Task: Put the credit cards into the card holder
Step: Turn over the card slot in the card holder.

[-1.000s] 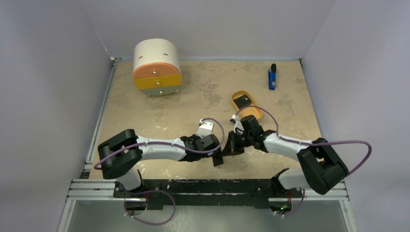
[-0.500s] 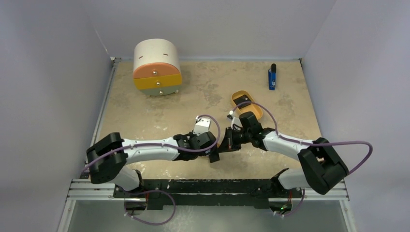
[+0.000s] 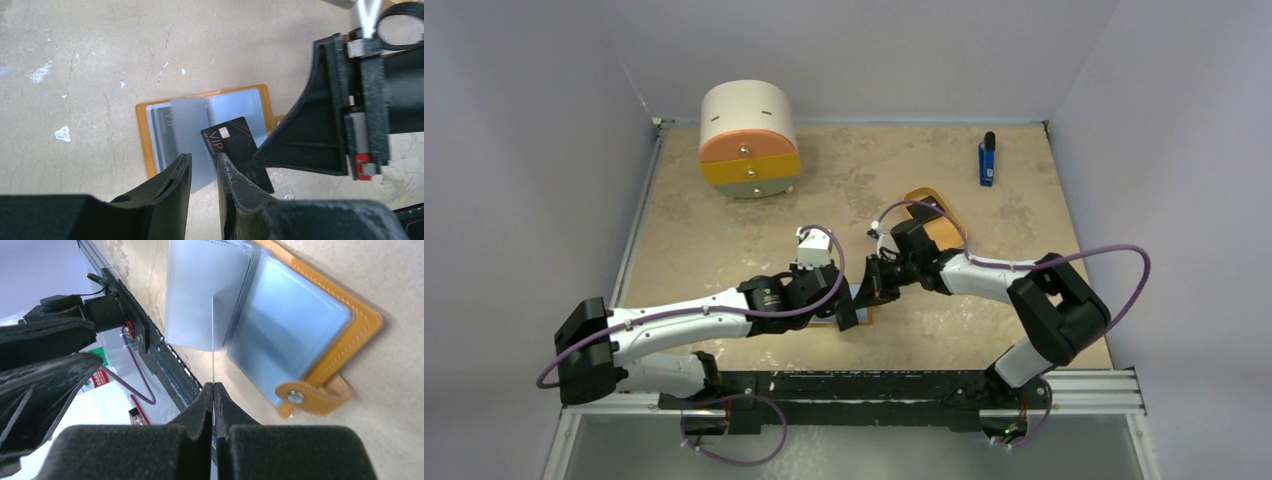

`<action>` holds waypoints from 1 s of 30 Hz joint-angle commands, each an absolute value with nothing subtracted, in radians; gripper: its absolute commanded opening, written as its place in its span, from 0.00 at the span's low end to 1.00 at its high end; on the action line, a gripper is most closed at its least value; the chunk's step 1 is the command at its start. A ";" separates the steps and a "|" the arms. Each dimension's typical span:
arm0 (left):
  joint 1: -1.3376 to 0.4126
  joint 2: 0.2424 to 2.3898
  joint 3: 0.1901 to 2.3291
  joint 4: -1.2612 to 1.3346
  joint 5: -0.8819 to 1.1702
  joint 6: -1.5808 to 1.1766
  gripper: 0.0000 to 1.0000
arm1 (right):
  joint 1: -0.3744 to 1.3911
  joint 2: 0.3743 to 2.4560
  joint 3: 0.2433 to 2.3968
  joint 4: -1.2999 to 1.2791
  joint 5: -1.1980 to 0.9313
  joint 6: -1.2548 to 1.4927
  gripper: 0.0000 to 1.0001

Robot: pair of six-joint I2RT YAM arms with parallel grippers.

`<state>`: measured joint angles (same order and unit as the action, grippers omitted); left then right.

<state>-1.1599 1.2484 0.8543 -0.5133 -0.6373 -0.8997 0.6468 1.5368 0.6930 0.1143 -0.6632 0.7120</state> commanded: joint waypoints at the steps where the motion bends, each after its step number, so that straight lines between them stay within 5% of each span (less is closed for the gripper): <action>1: -1.160 1.193 0.819 -0.520 -0.673 -0.931 0.25 | 0.671 1.602 0.762 0.151 -0.646 0.733 0.00; 30: -1.100 1.471 0.677 -0.338 -0.642 -0.969 0.00 | 0.695 1.529 0.754 0.101 -0.576 0.751 0.00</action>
